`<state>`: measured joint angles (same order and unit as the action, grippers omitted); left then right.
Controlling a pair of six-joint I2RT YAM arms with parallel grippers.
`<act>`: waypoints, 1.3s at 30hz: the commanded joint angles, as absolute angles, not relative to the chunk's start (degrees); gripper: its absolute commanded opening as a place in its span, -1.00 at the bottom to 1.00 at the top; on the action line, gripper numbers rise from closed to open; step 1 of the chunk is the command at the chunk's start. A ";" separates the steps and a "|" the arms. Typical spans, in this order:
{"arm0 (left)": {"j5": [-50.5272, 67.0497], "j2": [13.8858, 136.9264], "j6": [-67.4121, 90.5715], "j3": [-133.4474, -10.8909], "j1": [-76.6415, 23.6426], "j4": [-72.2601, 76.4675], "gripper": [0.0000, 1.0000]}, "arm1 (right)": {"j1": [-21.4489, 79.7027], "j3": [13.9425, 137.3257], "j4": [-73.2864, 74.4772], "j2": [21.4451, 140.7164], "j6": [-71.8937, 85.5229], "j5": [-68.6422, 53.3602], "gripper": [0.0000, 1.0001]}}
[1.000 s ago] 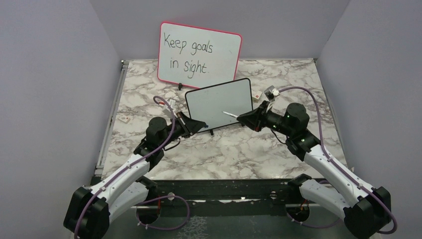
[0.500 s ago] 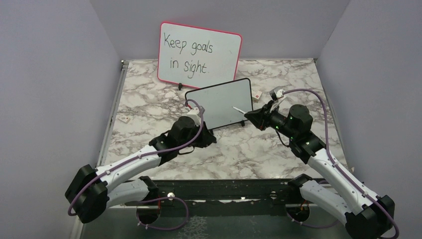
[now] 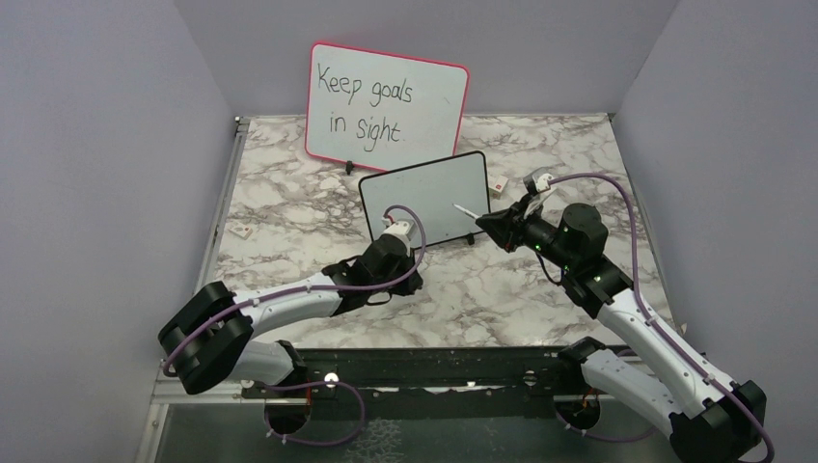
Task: Write a sentence on the whiteboard
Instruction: Place the pen cap at the center of the board.
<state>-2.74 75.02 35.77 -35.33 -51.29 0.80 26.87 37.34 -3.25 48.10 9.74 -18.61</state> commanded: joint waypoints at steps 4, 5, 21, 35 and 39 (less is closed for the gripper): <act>-8.47 76.85 39.87 -29.23 -52.03 13.73 -1.00 | 26.54 38.40 -2.20 47.95 8.51 -19.12 -0.99; -8.47 77.23 40.87 -28.21 -52.09 15.11 -1.00 | 26.54 38.41 -2.13 47.98 8.48 -19.20 -0.99; -11.91 75.13 46.54 -20.90 -52.23 20.67 -0.39 | 26.59 38.49 -1.86 48.60 8.62 -20.37 -0.99; -17.61 59.87 38.08 -29.37 -51.20 -2.08 0.69 | 26.54 40.70 -0.09 49.62 7.32 -19.09 -0.99; -13.92 57.76 34.00 -34.84 -47.31 -7.60 0.75 | 26.54 41.35 1.86 50.07 7.12 -19.52 -0.99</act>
<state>-15.05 59.99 39.62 -29.32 -50.76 0.30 26.87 38.85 0.21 49.76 8.25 -19.05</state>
